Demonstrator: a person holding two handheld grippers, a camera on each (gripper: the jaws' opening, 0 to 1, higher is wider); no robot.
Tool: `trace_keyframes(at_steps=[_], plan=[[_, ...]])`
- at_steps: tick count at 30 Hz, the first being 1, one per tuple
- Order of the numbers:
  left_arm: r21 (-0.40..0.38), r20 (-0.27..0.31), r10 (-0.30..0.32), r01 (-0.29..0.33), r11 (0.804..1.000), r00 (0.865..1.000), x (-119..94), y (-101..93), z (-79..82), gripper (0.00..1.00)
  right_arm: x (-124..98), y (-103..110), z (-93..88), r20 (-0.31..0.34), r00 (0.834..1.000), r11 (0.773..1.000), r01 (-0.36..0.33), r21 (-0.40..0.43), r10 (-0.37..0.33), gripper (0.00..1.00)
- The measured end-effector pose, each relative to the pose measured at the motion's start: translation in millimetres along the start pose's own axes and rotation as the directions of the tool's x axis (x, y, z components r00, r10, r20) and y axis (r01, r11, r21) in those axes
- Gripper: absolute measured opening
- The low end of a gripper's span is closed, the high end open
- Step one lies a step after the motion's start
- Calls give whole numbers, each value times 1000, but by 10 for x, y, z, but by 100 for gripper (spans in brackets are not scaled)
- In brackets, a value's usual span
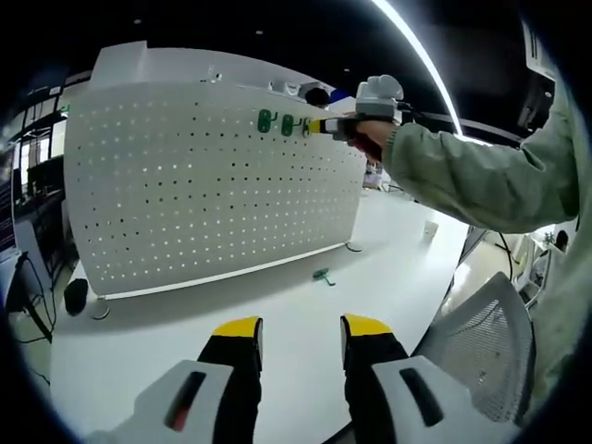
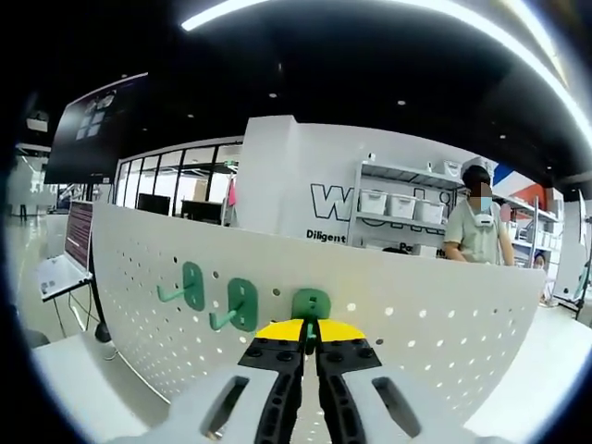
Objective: Insert the hook assembly into the mounting plate slot until the hook locks in place.
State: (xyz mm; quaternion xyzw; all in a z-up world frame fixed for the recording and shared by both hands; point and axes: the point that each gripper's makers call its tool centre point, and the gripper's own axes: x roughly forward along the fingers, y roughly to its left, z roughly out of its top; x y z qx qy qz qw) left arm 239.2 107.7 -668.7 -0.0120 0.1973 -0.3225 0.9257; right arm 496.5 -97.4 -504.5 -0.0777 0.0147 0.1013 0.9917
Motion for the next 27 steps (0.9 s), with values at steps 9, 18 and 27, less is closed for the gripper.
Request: trace_keyframes(at_steps=[9,18,27], plan=[[-5,1,1,-1,1000,1000,2,3,-9,35,7,-6,10,3,1000,1000,8,-2,-8,2],[-8,6,6,-6,1000,1000,-1,9,-3,35,67,9,84,23,999,999,33,-35,-32,3],[-20,8,8,-8,1000,1000,-27,16,-16,34,72,-8,74,32,999,999,29,-26,-28,3]])
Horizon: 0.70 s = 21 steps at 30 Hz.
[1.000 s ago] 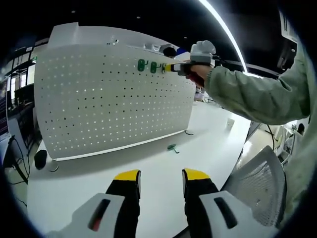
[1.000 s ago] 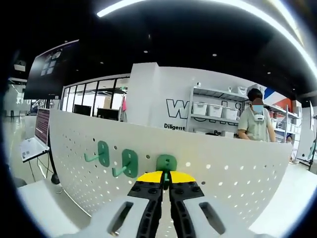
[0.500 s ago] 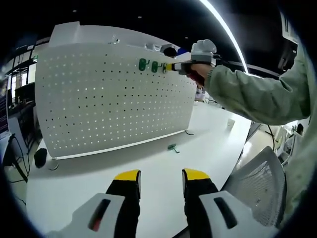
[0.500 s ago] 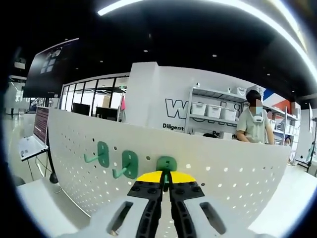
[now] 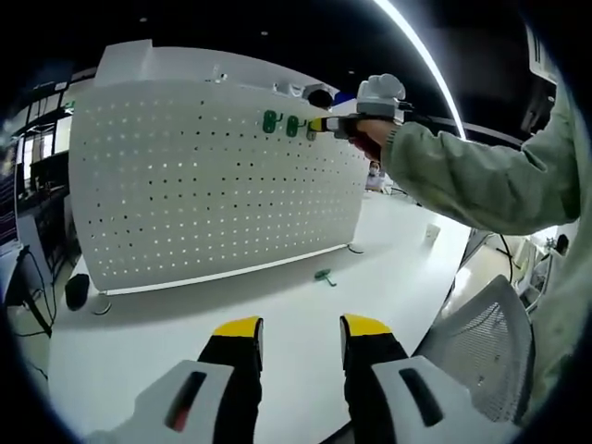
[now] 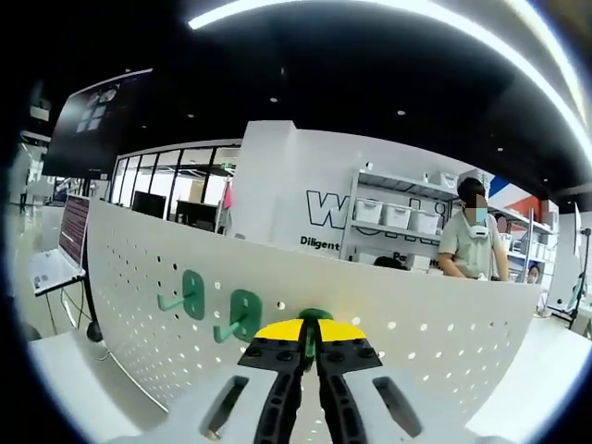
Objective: Insert the hook assembly into the mounting plate slot until the hook locks in place.
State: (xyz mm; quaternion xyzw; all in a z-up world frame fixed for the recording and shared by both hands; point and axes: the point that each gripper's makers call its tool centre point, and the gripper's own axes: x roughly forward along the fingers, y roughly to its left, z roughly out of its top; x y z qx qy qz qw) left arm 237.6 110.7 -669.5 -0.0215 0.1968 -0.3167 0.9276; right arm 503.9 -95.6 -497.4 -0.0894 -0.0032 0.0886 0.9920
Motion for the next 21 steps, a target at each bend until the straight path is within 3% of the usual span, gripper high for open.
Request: trace_keyframes(at_steps=[21], plan=[[0,5,-5,5,1000,1000,7,-9,11,34,-73,-21,-139,-27,1000,1000,1,22,-1,6]])
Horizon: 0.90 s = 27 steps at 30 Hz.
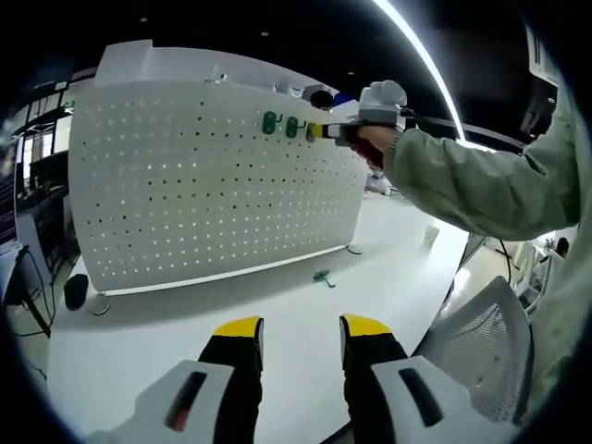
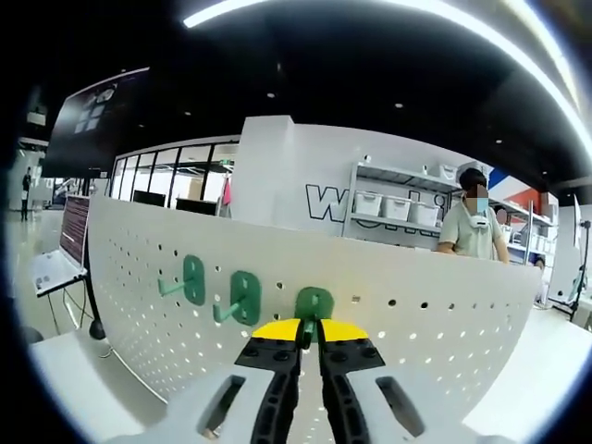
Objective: Insert the hook assembly into the mounting plate slot until the hook locks in place.
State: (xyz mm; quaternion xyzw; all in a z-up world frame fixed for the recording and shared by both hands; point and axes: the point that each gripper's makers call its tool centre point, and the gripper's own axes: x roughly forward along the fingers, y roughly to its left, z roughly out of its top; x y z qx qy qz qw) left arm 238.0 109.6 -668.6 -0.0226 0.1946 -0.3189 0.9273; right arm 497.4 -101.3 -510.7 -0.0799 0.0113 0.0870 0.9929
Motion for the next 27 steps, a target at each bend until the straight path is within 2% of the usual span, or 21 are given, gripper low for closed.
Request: trace_keyframes(at_steps=[27], plan=[[4,-2,-11,11,1000,1000,-25,-80,2,34,-260,128,-285,-75,996,998,-35,47,39,22]])
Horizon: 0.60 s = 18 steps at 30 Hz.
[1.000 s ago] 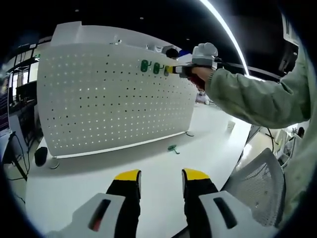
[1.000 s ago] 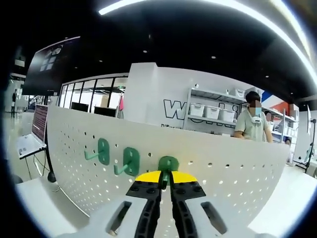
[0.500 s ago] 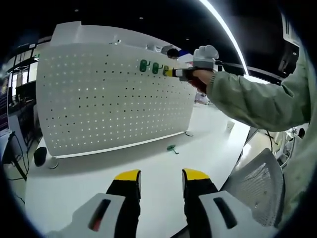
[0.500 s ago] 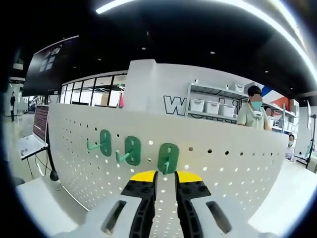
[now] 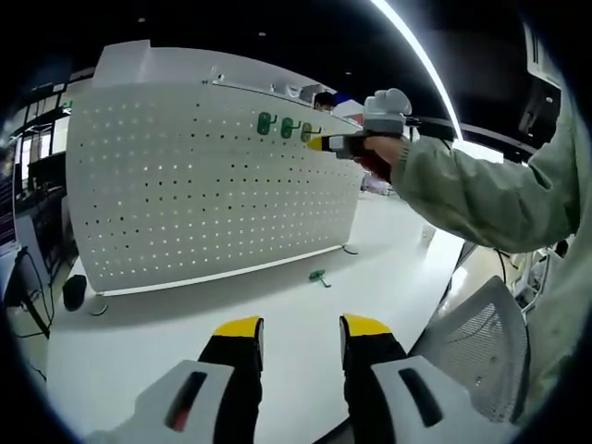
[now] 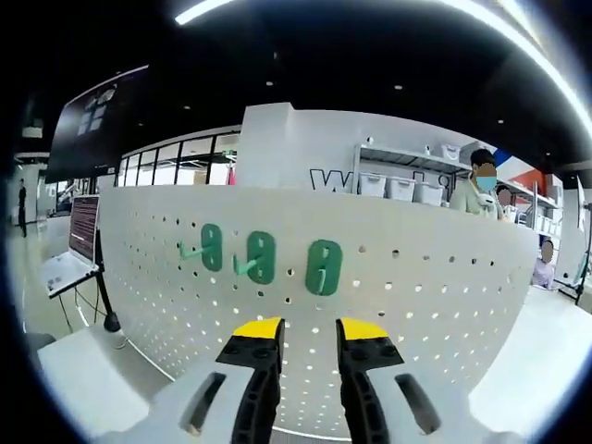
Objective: Insert the hook assembly into the mounting plate slot until the hook locks in place.
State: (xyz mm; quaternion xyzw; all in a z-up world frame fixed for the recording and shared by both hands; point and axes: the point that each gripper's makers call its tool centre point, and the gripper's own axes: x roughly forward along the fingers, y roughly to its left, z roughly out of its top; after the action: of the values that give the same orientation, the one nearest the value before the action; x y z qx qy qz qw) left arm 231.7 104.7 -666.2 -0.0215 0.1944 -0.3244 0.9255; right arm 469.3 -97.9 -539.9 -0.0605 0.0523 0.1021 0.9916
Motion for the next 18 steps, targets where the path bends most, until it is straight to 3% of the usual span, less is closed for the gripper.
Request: trace_keyframes(at_steps=[18], plan=[[5,4,-6,6,1000,1000,-26,-74,-3,34,-195,145,-291,-63,997,999,-44,28,46,33]])
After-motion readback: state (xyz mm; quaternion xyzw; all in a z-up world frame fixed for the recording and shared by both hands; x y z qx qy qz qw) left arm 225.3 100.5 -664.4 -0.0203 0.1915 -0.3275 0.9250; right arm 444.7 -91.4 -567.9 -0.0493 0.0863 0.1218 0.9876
